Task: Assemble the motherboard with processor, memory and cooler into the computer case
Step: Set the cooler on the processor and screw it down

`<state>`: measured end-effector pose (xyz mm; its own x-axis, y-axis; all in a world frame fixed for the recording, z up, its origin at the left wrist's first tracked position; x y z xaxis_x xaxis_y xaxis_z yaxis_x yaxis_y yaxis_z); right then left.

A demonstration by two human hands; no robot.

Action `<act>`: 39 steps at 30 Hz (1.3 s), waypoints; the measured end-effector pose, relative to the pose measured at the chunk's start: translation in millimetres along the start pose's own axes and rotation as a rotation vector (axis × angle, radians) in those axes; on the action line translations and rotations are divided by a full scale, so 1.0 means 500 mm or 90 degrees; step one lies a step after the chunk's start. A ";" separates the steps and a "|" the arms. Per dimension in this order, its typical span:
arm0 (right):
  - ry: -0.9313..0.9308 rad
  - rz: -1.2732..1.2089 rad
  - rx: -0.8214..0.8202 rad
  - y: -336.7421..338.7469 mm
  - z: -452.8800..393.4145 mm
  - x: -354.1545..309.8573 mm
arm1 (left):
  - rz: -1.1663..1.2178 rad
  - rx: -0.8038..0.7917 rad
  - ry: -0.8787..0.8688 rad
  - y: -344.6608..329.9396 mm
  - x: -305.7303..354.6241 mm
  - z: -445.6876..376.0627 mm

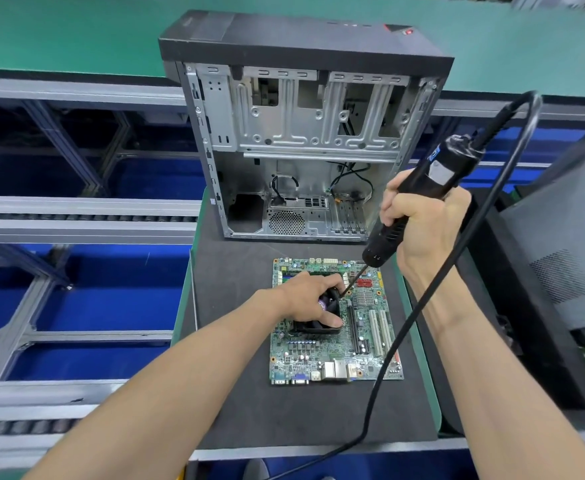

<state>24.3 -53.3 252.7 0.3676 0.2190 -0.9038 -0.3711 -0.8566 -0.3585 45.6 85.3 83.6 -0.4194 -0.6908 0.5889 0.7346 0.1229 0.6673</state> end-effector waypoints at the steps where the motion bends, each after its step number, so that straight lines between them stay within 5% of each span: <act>1: 0.004 0.000 0.011 0.003 -0.002 -0.001 | -0.002 -0.002 0.001 0.000 0.001 0.001; 6: -0.003 -0.043 0.008 0.017 -0.009 0.003 | -0.005 -0.003 -0.004 0.005 0.005 0.003; 14: -0.053 0.012 -0.318 -0.017 -0.008 0.010 | 0.026 -0.002 0.007 0.003 0.005 0.005; 20: 0.008 0.091 -0.074 -0.028 0.002 0.022 | -0.004 0.002 0.005 0.003 0.009 0.004; 30: -0.013 0.037 -0.275 -0.029 -0.003 0.019 | 0.006 0.013 0.001 0.001 0.004 0.002; 39: -0.016 0.059 -0.276 -0.032 -0.006 0.023 | -0.032 -0.014 0.020 0.003 0.008 0.002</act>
<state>36.9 -38.4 248.7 0.3267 0.1388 -0.9349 -0.0078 -0.9887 -0.1495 44.4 83.4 87.8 -0.4398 -0.7179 0.5396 0.7245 0.0715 0.6856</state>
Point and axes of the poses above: each hand's wrist, its own z-axis away from the middle knuckle, its own y-axis out of the back of the hand, x = y × z, the point moved 4 cm from there along -z, towards the middle knuckle, and after that the axes turned 6 degrees about -z, right-handed, at the moved point
